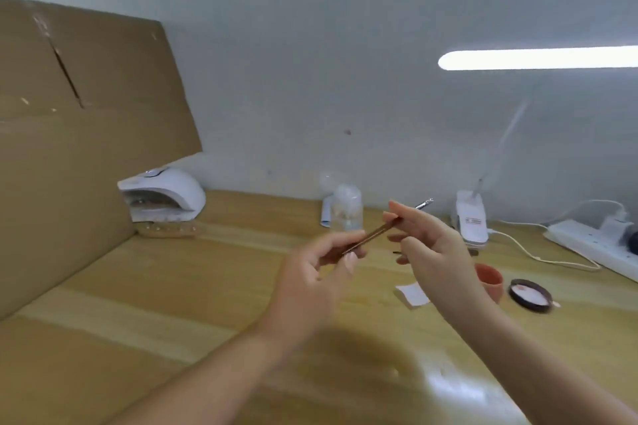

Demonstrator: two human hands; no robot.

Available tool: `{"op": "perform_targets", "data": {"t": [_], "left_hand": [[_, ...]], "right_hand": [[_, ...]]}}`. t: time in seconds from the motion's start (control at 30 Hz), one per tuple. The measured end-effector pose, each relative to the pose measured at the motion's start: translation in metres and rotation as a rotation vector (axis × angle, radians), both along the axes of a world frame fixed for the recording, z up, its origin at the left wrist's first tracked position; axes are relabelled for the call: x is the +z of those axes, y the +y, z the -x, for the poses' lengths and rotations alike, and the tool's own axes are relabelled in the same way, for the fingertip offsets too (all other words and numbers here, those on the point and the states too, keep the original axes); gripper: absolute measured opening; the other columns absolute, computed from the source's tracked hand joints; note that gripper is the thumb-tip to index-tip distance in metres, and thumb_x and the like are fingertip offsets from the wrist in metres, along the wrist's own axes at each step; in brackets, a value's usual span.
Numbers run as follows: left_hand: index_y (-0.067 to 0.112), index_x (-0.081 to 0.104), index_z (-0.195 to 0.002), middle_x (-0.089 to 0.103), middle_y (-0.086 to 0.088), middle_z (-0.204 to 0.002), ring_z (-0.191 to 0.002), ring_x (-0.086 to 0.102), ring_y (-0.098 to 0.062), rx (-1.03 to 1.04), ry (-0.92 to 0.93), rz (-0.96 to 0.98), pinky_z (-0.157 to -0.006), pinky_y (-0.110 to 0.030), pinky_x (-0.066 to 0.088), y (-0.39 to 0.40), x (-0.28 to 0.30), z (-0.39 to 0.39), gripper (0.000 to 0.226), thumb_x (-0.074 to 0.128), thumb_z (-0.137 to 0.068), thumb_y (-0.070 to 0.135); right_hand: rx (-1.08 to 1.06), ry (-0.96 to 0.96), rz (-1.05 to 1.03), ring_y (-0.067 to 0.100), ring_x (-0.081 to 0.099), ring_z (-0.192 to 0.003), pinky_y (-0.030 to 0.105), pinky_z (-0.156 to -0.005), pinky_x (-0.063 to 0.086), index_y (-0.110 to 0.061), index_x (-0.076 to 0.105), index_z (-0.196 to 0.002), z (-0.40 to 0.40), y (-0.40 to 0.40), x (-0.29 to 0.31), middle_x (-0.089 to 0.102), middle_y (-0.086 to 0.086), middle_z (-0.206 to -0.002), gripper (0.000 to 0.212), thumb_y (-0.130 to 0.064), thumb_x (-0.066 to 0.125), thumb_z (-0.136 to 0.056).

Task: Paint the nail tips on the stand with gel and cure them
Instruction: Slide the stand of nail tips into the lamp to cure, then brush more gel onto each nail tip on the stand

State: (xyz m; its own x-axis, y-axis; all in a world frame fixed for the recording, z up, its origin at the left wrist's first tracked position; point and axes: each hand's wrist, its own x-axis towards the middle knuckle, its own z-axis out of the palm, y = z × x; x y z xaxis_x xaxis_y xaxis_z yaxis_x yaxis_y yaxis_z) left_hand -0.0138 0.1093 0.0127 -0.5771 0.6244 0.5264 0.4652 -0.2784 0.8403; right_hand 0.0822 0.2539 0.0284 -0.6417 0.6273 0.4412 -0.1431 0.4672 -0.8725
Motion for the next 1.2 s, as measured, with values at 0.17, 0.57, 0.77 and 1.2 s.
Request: {"op": "perform_targets", "data": {"t": [0.17,0.57,0.77,1.2], "left_hand": [[0.025,0.067,-0.088,0.071,0.009,-0.087,-0.09,0.066,-0.011,0.484,0.071,0.177,-0.078,-0.023,0.05,-0.062,-0.023,0.126,0.021,0.058,-0.093,0.007],[0.005,0.027,-0.147,0.035,-0.02,-0.145,-0.129,0.036,-0.041,0.946,0.481,1.097,-0.106,-0.046,0.035,-0.138,-0.027,0.325,0.07,0.054,-0.084,-0.004],[0.041,0.011,-0.151,0.042,0.002,-0.13,-0.125,0.037,-0.022,0.553,0.731,1.474,-0.073,-0.03,0.041,-0.111,-0.004,0.347,0.095,0.053,-0.077,-0.002],[0.023,0.036,-0.136,0.057,0.0,-0.111,-0.092,0.059,-0.019,0.384,0.813,1.646,-0.076,-0.038,0.056,-0.087,-0.001,0.34,0.069,0.063,-0.073,0.013]], "right_hand": [[0.059,-0.314,-0.178,0.001,0.054,-0.084,0.017,-0.07,0.041,-0.045,0.019,-0.149,0.062,-0.045,-0.043,0.054,-0.003,-0.132,0.076,-0.009,0.047,-0.088],[0.085,-0.445,-0.372,-0.003,0.037,-0.095,0.003,-0.079,0.032,-0.038,-0.002,-0.151,0.086,-0.056,-0.084,0.038,-0.021,-0.106,0.088,-0.007,0.05,-0.087],[0.033,-0.444,-0.418,0.003,0.033,-0.113,0.008,-0.085,0.023,-0.028,0.007,-0.153,0.088,-0.055,-0.085,0.042,-0.011,-0.12,0.079,-0.001,0.045,-0.089],[-0.004,-0.397,-0.527,0.011,0.03,-0.131,0.006,-0.1,0.012,-0.018,0.021,-0.152,0.089,-0.058,-0.085,0.047,0.0,-0.138,0.072,0.001,0.046,-0.087]]}}
